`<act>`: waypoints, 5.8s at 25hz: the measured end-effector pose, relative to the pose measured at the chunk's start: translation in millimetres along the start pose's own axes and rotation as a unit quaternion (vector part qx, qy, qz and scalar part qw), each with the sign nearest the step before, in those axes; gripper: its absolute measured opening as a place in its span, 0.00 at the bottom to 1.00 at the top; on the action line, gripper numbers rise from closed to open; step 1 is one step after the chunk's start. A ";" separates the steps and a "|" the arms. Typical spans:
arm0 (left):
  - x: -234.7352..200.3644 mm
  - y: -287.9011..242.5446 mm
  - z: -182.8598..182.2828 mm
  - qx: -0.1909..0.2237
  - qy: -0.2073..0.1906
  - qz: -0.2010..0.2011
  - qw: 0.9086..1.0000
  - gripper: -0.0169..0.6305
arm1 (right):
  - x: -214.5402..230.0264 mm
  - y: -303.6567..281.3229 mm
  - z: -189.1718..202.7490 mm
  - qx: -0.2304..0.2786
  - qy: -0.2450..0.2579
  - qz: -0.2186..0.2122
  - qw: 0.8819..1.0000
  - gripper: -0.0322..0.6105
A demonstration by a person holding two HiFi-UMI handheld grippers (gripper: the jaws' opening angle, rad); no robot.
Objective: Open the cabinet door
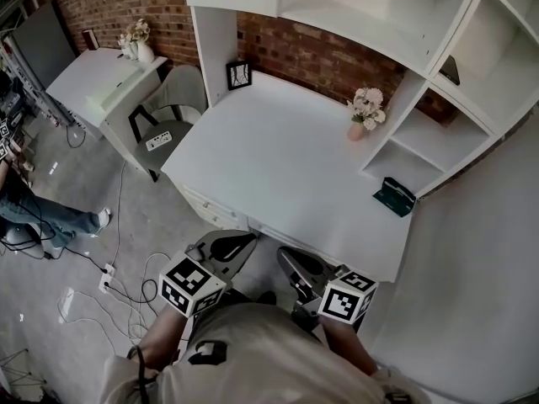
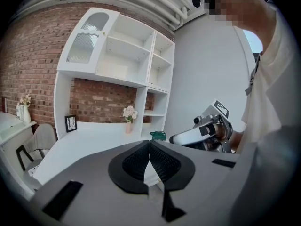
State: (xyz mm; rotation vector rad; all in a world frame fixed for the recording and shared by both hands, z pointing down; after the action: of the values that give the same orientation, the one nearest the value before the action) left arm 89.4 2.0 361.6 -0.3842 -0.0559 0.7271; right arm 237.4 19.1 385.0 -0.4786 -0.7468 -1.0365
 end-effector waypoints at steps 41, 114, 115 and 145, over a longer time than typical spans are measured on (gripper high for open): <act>-170.0 -7.2 -7.7 0.032 0.034 0.060 0.997 0.05 | 17.7 -159.2 -43.9 -0.023 0.052 0.077 0.995 0.09; -164.7 -24.6 -25.3 0.044 0.044 -0.023 0.998 0.05 | 61.9 -277.9 -394.0 -0.061 0.398 0.096 0.910 0.38; -164.2 -23.9 -25.5 0.044 0.044 -0.023 0.998 0.05 | 61.8 -277.6 -394.6 -0.059 0.392 0.089 0.914 0.38; -196.3 2.1 -35.1 0.067 0.046 -0.104 0.991 0.05 | 49.3 -277.4 -404.7 -0.006 0.449 0.079 0.890 0.19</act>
State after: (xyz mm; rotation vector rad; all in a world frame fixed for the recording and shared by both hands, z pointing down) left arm -52.6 -137.0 344.3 -0.2780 0.0396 0.5034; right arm 134.8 -405.8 156.7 -0.0291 0.1276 -0.9706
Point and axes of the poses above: the fingertips, and each gripper's own axes: y backward along the fingers, x to its right, z out of its underside, the point moved 6 cm from there along y, backward along the fingers, and after that the axes turned 11 degrees about -z, right-handed, at the moved point
